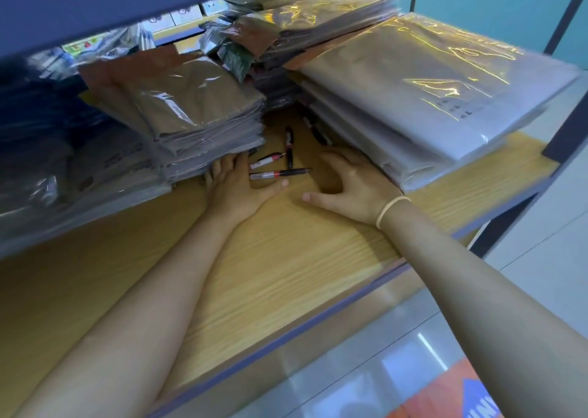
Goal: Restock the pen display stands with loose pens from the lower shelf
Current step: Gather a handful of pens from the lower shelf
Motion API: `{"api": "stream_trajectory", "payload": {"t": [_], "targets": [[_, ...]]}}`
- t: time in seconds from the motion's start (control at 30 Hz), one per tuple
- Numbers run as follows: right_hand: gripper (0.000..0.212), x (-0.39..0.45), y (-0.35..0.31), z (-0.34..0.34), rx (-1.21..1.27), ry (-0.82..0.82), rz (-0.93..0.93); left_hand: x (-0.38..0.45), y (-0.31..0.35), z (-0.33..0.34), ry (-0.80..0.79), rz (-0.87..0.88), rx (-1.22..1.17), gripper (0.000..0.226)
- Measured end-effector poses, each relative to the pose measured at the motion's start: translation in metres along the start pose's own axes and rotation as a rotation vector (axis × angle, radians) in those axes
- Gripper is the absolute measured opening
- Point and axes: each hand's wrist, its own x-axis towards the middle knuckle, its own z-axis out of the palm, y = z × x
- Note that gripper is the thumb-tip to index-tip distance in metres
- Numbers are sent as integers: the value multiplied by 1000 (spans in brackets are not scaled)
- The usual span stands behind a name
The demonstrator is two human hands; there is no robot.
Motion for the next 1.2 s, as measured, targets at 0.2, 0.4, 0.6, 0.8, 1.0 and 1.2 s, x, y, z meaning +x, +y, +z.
{"api": "stream_trajectory", "payload": {"t": [0.2,0.4,0.6,0.8,1.0,1.2], "targets": [[105,-3,-1,-3,-29,-44,-6,-2,5,1,-20,-23,-5,114],[110,-2,-2,-2,-41,-61,-4,1,10,0,53,-8,98,107],[111,-2,-1,-1,-13,-59,-18,3,10,2,33,-15,27,105],[127,-33,12,-3,-37,-97,-18,8,19,1,-84,136,-69,96],[130,-55,20,-6,-55,-60,-16,32,53,9,-155,247,2,101],[126,-56,19,-8,-18,-22,2,52,66,14,-256,438,-64,101]]}}
